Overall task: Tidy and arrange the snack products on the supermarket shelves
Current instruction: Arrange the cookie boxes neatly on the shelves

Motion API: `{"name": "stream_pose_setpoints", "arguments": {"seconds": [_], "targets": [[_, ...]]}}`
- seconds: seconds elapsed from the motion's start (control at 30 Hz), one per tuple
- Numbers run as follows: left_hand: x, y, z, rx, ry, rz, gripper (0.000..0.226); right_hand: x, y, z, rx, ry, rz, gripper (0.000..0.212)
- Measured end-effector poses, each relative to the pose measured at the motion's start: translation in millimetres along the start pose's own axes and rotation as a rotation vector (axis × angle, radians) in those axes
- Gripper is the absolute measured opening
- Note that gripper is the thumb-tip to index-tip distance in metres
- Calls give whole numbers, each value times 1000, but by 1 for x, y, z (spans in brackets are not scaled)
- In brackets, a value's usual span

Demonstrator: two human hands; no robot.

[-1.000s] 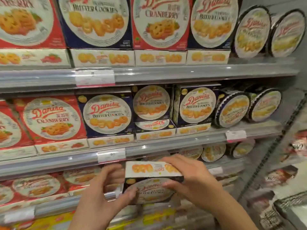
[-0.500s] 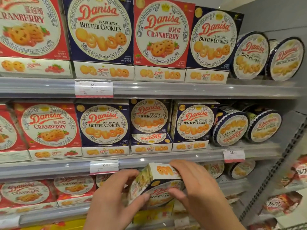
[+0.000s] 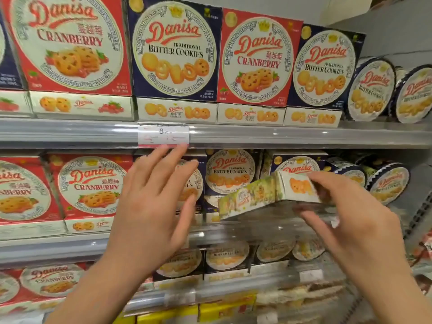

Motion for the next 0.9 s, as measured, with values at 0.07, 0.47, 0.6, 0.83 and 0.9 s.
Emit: {"name": "stream_pose_setpoints", "arguments": {"seconds": [0.07, 0.47, 0.6, 0.83, 0.9], "targets": [[7, -14, -5, -4, -12, -79, 54, 3, -5, -10, -13, 16, 40, 61], [31, -46, -11, -46, -107, -255, 73, 54, -39, -34, -34, -51, 164, 60], [29, -45, -15, -60, -128, -334, 78, 65, -44, -39, -30, -86, 197, 61], [33, -44, -19, -59, -156, -389, 79, 80, -47, -48, -39, -127, 205, 61], [33, -45, -19, -53, -159, -388, 79, 84, -45, -50, -43, -133, 205, 64]]}}
Point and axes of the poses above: each hand's wrist, its own z-axis away from the middle knuckle, its own x-axis out of the palm, y = z × x, the point moved 9 cm from there along -z, towards the middle knuckle, and after that the axes turned 3 degrees about -z, right-handed, at the moved point
